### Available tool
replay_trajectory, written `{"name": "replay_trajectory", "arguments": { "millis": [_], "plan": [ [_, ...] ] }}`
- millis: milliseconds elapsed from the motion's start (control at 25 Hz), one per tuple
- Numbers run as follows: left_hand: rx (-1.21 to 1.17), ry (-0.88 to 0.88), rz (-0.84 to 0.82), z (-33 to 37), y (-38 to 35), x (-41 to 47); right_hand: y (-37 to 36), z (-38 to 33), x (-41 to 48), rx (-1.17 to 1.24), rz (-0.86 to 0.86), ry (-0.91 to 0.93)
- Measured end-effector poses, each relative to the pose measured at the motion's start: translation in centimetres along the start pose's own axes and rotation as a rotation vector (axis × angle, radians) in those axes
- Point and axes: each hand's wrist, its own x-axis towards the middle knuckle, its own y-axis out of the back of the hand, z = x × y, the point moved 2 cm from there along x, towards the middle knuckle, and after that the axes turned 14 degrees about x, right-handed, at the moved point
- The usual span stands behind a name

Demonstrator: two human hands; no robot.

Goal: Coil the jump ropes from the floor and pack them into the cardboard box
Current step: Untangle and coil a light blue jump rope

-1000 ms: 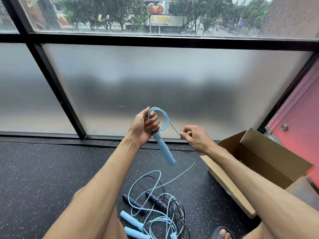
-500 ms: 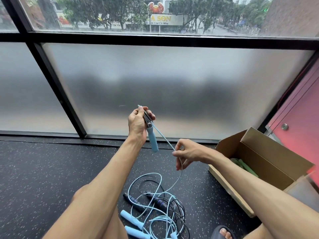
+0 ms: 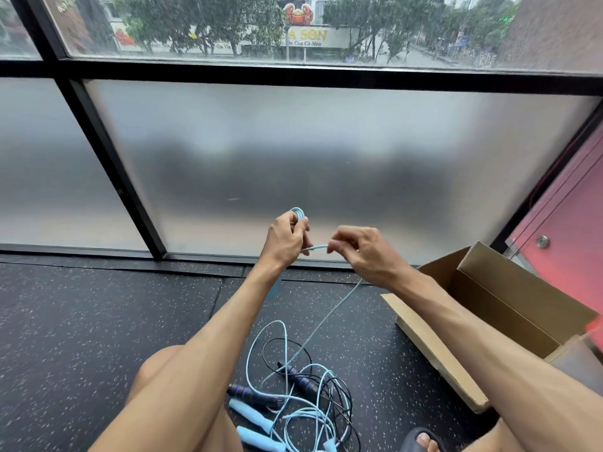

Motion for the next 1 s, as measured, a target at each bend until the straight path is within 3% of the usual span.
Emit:
{"name": "replay_trajectory", "arguments": {
  "millis": [240, 520, 760, 880, 1000],
  "plan": [
    [0.013, -0.067, -0.376, 1.3, -1.7, -1.3, 1.7, 0.3, 0.4, -0.058, 0.203, 0.127],
    [-0.287, 0.072, -0.597, 2.6, -1.3, -2.2, 2.3, 2.3, 0.5, 0.049, 0.282, 0.017],
    [-0.803, 0.148, -0.742, 2.8, -0.6, -2.1, 0.6, 3.2, 0.5, 0.446, 0.179, -0.259],
    [-0.989, 0.144, -0.674, 2.9, 0.1, -1.7, -0.8, 4.6, -0.3, 0.548, 0.018, -0.485],
    [-1.005, 0.134, -0.553, 2.9, 0.6, -1.5, -2.6, 6.7, -1.8, 0.443, -0.230, -0.662]
  ]
}}
